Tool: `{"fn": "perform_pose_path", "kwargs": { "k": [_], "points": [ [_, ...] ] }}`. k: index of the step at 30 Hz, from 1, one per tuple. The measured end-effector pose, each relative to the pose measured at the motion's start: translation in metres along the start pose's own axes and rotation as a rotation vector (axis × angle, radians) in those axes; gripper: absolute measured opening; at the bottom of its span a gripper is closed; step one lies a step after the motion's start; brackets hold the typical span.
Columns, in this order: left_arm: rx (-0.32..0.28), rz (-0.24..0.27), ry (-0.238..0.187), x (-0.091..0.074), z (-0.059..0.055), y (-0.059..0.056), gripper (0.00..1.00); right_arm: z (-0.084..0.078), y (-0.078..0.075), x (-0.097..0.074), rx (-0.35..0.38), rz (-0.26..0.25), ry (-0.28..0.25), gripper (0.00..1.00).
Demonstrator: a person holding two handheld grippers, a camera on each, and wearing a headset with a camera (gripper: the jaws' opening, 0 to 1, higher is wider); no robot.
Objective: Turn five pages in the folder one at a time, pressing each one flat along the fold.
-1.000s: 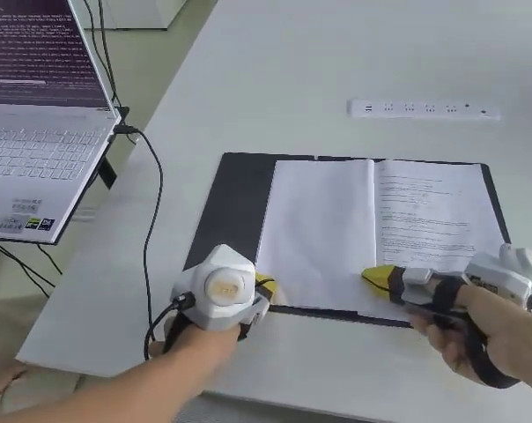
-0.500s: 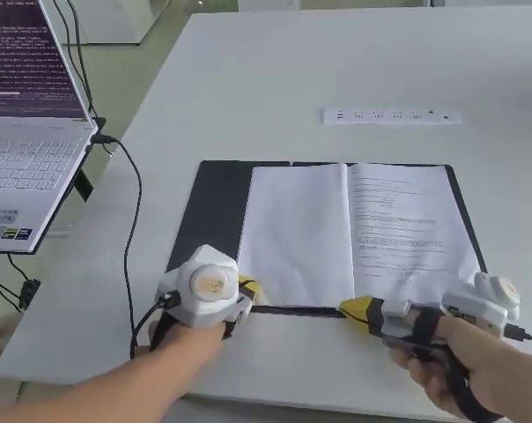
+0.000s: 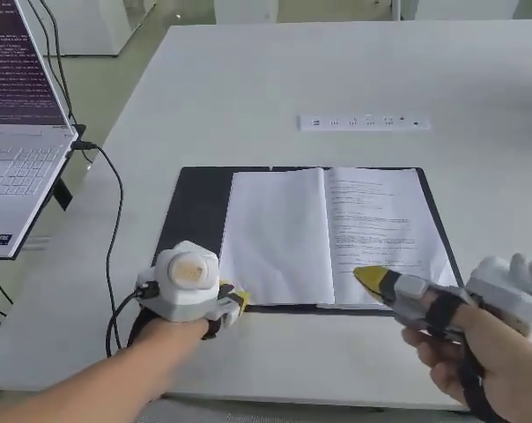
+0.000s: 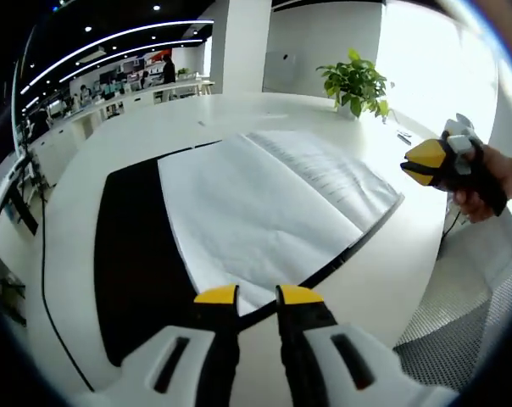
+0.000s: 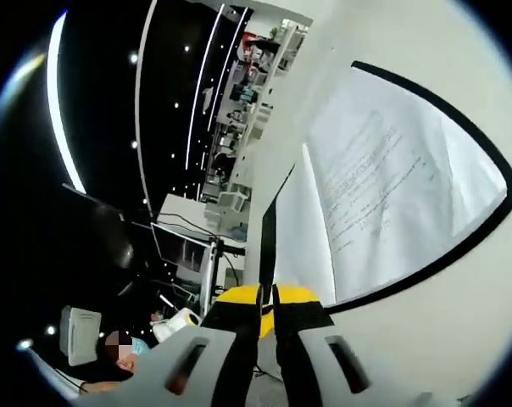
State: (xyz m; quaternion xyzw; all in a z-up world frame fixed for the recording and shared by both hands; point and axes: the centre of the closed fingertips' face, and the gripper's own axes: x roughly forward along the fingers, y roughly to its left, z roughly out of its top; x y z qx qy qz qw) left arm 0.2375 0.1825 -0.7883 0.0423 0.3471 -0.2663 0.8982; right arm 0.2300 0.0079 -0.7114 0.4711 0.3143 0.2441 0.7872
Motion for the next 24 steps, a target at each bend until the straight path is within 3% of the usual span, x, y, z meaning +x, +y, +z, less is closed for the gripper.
{"fn": "perform_pose_path", "kwargs": {
  "k": [3, 10, 13, 17, 20, 24],
  "points": [
    [-0.005, -0.01, -0.022, -0.015, 0.006, -0.004, 0.18, 0.021, -0.004, -0.023, -0.132, -0.062, -0.065, 0.17],
    [-0.061, 0.003, -0.099, -0.057, 0.02, -0.004, 0.29, 0.032, 0.004, -0.066, -0.415, -0.172, -0.081, 0.29],
    [-0.061, 0.007, -0.111, -0.071, 0.023, -0.007, 0.36, 0.033, 0.004, -0.08, -0.507, -0.218, -0.079, 0.34],
    [-0.075, 0.003, -0.132, -0.085, 0.029, -0.01, 0.4, 0.033, 0.008, -0.093, -0.552, -0.239, -0.096, 0.33],
    [-0.086, -0.005, -0.132, -0.093, 0.03, -0.016, 0.5, 0.036, 0.007, -0.103, -0.58, -0.253, -0.117, 0.35],
    [-0.04, -0.014, -0.16, -0.105, 0.038, -0.024, 0.53, 0.041, 0.004, -0.116, -0.61, -0.275, -0.154, 0.37]
  ]
}}
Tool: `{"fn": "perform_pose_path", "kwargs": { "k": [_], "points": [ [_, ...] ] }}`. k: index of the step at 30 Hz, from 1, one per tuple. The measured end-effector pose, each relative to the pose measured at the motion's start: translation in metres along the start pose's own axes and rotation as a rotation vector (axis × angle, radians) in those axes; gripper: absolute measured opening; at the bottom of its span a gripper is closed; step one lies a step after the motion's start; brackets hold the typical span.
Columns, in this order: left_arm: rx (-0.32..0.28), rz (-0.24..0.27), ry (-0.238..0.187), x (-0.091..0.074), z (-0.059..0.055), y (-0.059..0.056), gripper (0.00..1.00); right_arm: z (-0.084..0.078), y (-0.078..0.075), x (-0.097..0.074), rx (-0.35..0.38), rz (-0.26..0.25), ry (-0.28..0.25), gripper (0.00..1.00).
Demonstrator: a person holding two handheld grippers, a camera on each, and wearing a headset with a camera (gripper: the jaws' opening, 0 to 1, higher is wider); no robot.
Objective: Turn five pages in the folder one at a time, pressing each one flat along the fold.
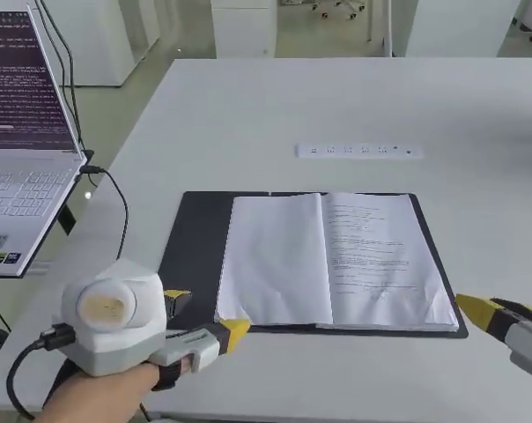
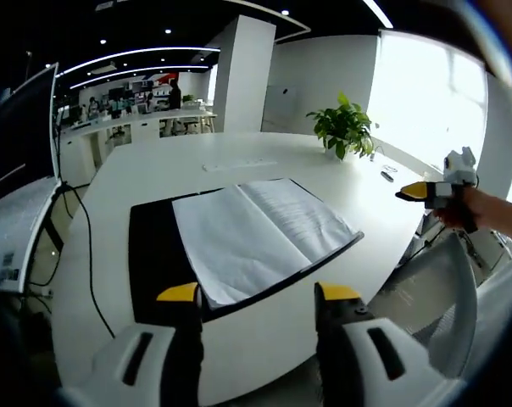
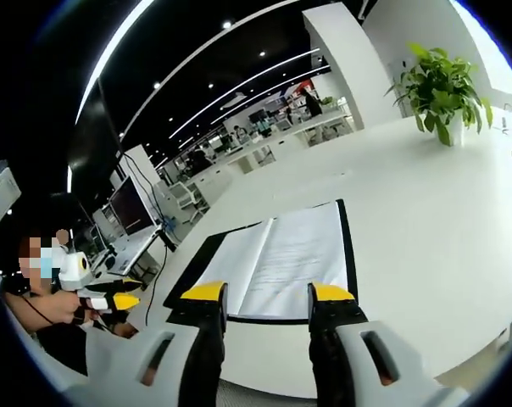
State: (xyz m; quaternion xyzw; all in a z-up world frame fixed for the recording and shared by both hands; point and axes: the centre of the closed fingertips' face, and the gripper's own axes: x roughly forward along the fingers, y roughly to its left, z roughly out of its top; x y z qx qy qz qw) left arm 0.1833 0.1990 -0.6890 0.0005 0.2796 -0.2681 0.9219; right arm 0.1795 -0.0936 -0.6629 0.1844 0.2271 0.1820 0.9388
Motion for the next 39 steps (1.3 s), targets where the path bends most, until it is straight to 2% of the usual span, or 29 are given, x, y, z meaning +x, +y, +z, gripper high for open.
{"fn": "perform_pose_path", "kwargs": {
  "k": [1, 6, 10, 14, 18, 24, 26, 29, 30, 34, 39],
  "points": [
    [-0.002, -0.003, -0.016, -0.002, 0.004, -0.002, 0.53, 0.0, -0.002, -0.002, 0.001, -0.002, -0.004, 0.36],
    [0.023, 0.0, -0.043, -0.006, 0.012, -0.006, 0.53, 0.005, -0.01, -0.009, 0.003, -0.014, -0.042, 0.36],
    [0.014, 0.002, -0.068, -0.009, 0.019, -0.008, 0.53, 0.005, -0.013, -0.009, 0.004, -0.017, -0.044, 0.37],
    [0.018, 0.002, -0.074, -0.006, 0.022, -0.011, 0.52, 0.002, -0.02, -0.006, -0.007, -0.029, -0.034, 0.36],
    [0.036, -0.005, -0.065, 0.005, 0.022, -0.017, 0.52, 0.0, -0.025, -0.004, -0.009, -0.028, -0.022, 0.36],
    [0.071, -0.041, -0.04, 0.034, 0.02, -0.038, 0.51, -0.005, -0.036, 0.0, 0.0, -0.032, -0.001, 0.35],
    [0.082, -0.066, -0.031, 0.05, 0.019, -0.049, 0.51, -0.006, -0.038, 0.001, 0.008, -0.026, -0.001, 0.35],
    [0.087, -0.081, -0.025, 0.068, 0.019, -0.059, 0.5, -0.01, -0.045, 0.004, 0.012, -0.024, 0.005, 0.35],
    [0.086, -0.091, -0.032, 0.076, 0.02, -0.064, 0.5, -0.012, -0.044, 0.005, 0.014, -0.025, 0.009, 0.35],
    [0.099, -0.118, -0.015, 0.104, 0.017, -0.08, 0.49, -0.02, -0.047, 0.01, 0.021, -0.021, 0.028, 0.35],
    [0.102, -0.145, -0.002, 0.138, 0.015, -0.101, 0.49, -0.028, -0.043, 0.015, 0.028, -0.003, 0.041, 0.35]
  ]
}}
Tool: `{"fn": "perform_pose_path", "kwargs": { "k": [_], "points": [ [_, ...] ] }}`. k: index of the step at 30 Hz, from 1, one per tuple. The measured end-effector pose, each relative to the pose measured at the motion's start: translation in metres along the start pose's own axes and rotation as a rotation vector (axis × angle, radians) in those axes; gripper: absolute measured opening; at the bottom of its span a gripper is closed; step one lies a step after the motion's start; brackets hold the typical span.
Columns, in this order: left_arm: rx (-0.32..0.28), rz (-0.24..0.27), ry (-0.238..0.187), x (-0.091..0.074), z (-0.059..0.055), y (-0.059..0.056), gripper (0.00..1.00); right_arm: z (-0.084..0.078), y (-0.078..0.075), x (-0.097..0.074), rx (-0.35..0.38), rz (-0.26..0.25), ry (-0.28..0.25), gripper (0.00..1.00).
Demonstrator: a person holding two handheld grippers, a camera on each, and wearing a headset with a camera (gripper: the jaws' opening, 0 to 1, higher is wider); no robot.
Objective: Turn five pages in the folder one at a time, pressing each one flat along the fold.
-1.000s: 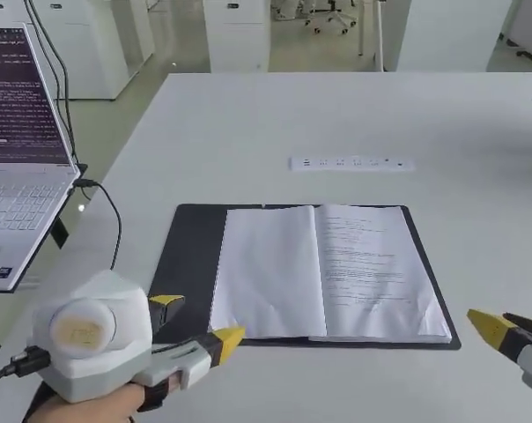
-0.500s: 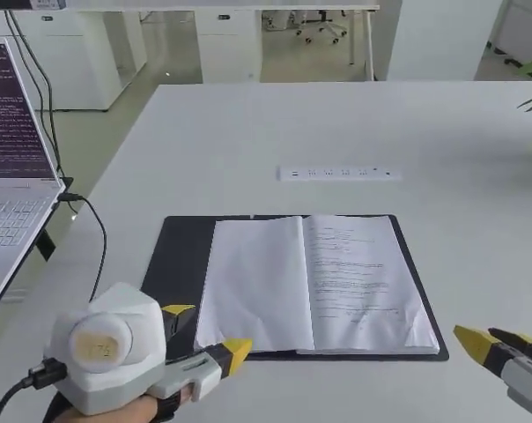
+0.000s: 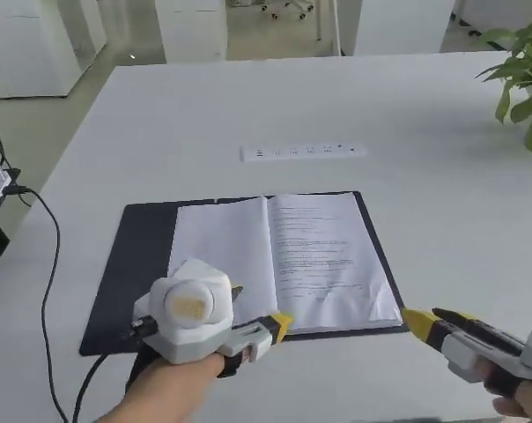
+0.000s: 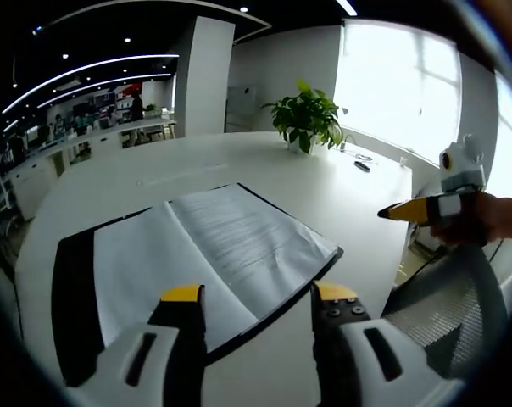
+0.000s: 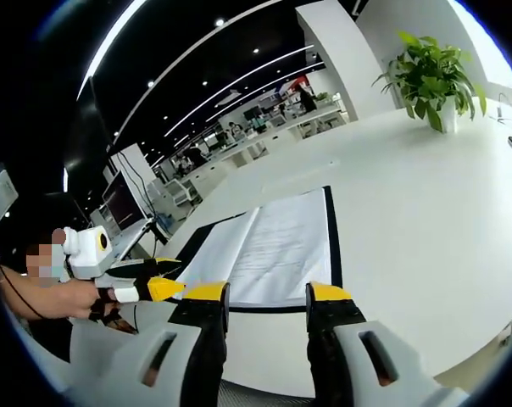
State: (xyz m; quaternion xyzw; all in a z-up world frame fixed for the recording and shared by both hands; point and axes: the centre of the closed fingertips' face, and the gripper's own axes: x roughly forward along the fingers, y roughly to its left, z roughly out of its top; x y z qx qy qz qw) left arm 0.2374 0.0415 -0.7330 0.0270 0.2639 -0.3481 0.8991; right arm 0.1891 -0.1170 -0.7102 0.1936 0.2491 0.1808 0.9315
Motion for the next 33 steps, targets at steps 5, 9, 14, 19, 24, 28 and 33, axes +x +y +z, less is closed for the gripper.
{"fn": "perform_pose_path", "kwargs": {
  "k": [5, 9, 14, 19, 24, 28, 33],
  "points": [
    [0.033, -0.019, 0.006, 0.035, -0.001, -0.015, 0.49, -0.001, 0.0, 0.002, -0.002, 0.005, 0.009, 0.34],
    [0.06, -0.027, 0.014, 0.063, -0.003, -0.026, 0.49, 0.002, -0.003, 0.004, 0.004, 0.01, 0.006, 0.34],
    [0.083, -0.019, 0.016, 0.093, -0.009, -0.033, 0.47, 0.002, -0.004, 0.009, 0.003, 0.013, 0.013, 0.33],
    [0.08, -0.006, 0.023, 0.113, -0.014, -0.038, 0.47, -0.001, -0.008, 0.012, 0.011, 0.016, 0.031, 0.33],
    [0.074, -0.012, 0.033, 0.121, -0.017, -0.046, 0.47, -0.001, -0.013, 0.015, 0.027, 0.017, 0.031, 0.33],
    [0.079, 0.006, 0.024, 0.124, -0.019, -0.045, 0.46, 0.0, -0.014, 0.019, 0.034, 0.022, 0.035, 0.33],
    [0.093, 0.023, 0.004, 0.127, -0.02, -0.045, 0.46, -0.002, -0.017, 0.023, 0.044, 0.027, 0.04, 0.33]
  ]
}}
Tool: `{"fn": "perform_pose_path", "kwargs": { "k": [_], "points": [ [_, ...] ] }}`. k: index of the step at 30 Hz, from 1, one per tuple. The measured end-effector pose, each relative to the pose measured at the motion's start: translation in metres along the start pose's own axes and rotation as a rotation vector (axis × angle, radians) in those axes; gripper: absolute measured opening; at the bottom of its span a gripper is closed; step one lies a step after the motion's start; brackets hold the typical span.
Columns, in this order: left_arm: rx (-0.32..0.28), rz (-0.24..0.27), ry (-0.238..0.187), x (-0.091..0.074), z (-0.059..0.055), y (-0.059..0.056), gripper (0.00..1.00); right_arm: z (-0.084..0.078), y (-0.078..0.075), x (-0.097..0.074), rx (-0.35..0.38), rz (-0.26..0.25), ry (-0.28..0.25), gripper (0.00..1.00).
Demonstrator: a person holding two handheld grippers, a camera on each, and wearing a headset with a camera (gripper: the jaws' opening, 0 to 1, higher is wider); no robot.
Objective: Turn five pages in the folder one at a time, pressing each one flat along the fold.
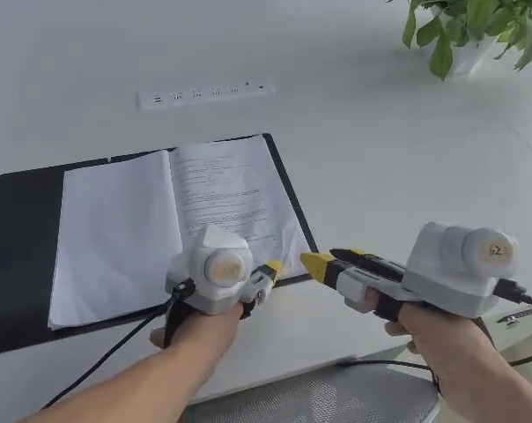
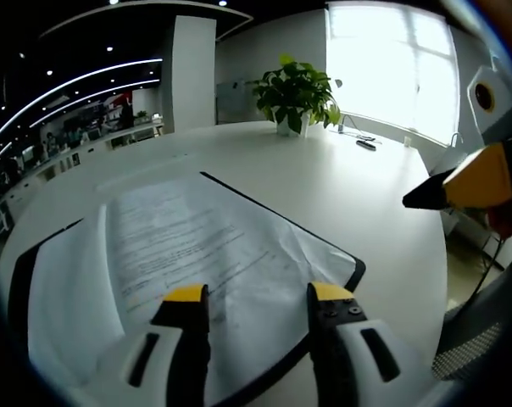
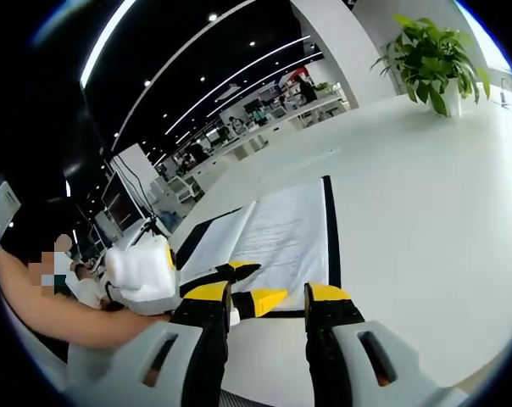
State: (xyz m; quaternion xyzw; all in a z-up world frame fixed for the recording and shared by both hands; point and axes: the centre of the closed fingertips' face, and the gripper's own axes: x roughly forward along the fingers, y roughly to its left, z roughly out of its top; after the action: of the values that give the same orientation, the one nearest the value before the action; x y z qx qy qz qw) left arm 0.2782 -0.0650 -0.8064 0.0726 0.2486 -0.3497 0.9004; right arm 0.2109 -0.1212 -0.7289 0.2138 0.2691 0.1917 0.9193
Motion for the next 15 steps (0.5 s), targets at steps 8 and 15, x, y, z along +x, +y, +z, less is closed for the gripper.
{"fn": "perform_pose_path", "kwargs": {
  "k": [8, 15],
  "points": [
    [0.013, 0.006, -0.065, -0.0002, -0.0021, 0.001, 0.45, -0.0032, -0.0066, 0.003, 0.018, 0.005, 0.006, 0.33],
    [0.022, -0.005, -0.096, 0.0001, -0.0032, 0.0027, 0.43, -0.007, -0.0095, 0.0028, 0.027, 0.003, 0.011, 0.33]
  ]
}}
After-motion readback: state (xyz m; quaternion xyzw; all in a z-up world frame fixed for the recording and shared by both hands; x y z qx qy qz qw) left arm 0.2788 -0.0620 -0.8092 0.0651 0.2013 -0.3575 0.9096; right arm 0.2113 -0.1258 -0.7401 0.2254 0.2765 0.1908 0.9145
